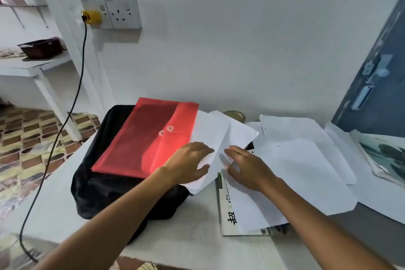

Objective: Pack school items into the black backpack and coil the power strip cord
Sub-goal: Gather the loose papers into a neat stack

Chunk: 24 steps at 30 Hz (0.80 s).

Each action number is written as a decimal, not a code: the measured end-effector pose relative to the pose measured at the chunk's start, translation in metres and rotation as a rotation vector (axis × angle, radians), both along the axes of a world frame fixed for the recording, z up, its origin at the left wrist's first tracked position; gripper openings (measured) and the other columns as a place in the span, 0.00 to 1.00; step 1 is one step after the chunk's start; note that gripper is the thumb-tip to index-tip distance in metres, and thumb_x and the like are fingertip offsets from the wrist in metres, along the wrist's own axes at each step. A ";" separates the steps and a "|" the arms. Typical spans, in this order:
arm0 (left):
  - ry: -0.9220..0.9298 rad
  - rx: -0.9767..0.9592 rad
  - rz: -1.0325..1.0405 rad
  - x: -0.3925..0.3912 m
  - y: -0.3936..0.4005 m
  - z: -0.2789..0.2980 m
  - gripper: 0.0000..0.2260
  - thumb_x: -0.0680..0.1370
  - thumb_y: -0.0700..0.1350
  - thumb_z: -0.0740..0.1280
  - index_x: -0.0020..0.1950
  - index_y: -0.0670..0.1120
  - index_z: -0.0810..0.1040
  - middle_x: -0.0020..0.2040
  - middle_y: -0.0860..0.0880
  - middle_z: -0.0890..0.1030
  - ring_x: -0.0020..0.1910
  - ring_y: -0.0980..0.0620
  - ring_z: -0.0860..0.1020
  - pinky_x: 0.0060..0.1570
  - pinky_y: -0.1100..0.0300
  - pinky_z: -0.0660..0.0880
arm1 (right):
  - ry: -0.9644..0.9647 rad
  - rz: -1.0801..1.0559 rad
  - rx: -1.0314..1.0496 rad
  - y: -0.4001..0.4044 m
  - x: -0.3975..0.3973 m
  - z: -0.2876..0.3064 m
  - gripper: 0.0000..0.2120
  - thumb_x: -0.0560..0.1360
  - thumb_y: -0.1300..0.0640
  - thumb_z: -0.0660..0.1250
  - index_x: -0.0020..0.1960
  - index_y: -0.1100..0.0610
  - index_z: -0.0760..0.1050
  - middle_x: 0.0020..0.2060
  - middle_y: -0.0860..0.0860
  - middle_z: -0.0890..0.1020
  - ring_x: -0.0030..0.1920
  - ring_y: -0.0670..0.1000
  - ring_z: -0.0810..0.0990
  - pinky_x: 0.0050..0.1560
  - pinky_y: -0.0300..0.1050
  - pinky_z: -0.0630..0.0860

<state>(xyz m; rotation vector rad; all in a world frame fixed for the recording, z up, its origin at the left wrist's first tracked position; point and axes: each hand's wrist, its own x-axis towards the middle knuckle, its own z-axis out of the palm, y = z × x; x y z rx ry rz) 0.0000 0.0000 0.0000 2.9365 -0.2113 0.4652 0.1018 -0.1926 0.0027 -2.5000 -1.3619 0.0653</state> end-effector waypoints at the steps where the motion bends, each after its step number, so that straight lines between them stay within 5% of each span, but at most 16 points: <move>1: -0.034 -0.051 0.038 0.000 0.004 0.000 0.23 0.72 0.53 0.59 0.61 0.42 0.79 0.56 0.44 0.82 0.56 0.43 0.80 0.55 0.52 0.76 | 0.061 -0.036 0.050 0.004 0.001 -0.001 0.24 0.79 0.51 0.61 0.73 0.56 0.65 0.72 0.51 0.67 0.71 0.52 0.68 0.66 0.47 0.68; 5: -0.158 -0.306 0.299 0.000 0.012 0.005 0.20 0.72 0.49 0.62 0.61 0.45 0.79 0.59 0.47 0.81 0.60 0.46 0.77 0.56 0.55 0.72 | 0.337 -0.171 0.333 0.024 -0.004 -0.002 0.19 0.77 0.56 0.64 0.67 0.58 0.73 0.66 0.52 0.75 0.64 0.53 0.75 0.64 0.44 0.69; 8: -0.217 -0.363 0.373 -0.001 0.020 -0.002 0.18 0.70 0.47 0.63 0.58 0.43 0.81 0.55 0.47 0.83 0.58 0.44 0.78 0.56 0.54 0.72 | 0.499 -0.404 0.536 0.043 -0.006 -0.003 0.11 0.76 0.61 0.63 0.55 0.63 0.78 0.51 0.56 0.82 0.55 0.55 0.79 0.56 0.47 0.76; 10: -0.197 -0.293 0.411 0.001 0.032 -0.012 0.19 0.68 0.48 0.64 0.56 0.43 0.81 0.55 0.46 0.82 0.58 0.41 0.77 0.59 0.49 0.70 | 0.572 -0.535 0.576 0.055 -0.001 -0.005 0.05 0.74 0.61 0.62 0.47 0.61 0.75 0.44 0.57 0.82 0.47 0.58 0.81 0.48 0.53 0.79; 12: -0.100 -0.121 0.449 0.006 0.042 -0.020 0.22 0.67 0.52 0.65 0.58 0.45 0.80 0.59 0.44 0.80 0.64 0.38 0.72 0.65 0.40 0.65 | 0.690 -0.604 0.545 0.065 0.002 -0.005 0.03 0.73 0.59 0.64 0.44 0.60 0.73 0.40 0.57 0.83 0.38 0.58 0.83 0.34 0.46 0.79; 16: 0.191 -0.030 0.462 0.012 0.052 -0.022 0.27 0.71 0.53 0.66 0.70 0.49 0.69 0.72 0.44 0.66 0.75 0.39 0.54 0.69 0.36 0.58 | 0.957 -0.669 0.496 0.080 0.005 -0.001 0.11 0.73 0.57 0.69 0.36 0.62 0.73 0.28 0.59 0.81 0.20 0.51 0.76 0.20 0.35 0.63; 20: 0.224 -0.098 0.453 0.009 0.067 -0.010 0.25 0.70 0.45 0.65 0.67 0.46 0.71 0.70 0.47 0.68 0.76 0.41 0.54 0.66 0.37 0.63 | 0.983 -0.661 0.462 0.093 0.010 -0.002 0.10 0.72 0.60 0.70 0.36 0.61 0.72 0.25 0.53 0.73 0.19 0.47 0.69 0.22 0.32 0.62; 24: 0.149 -0.204 0.469 0.006 0.083 0.000 0.22 0.69 0.44 0.65 0.63 0.45 0.74 0.63 0.48 0.74 0.70 0.43 0.64 0.63 0.40 0.66 | 0.864 -0.663 0.652 0.104 0.012 0.000 0.11 0.70 0.61 0.68 0.35 0.58 0.66 0.30 0.54 0.66 0.32 0.51 0.66 0.32 0.40 0.61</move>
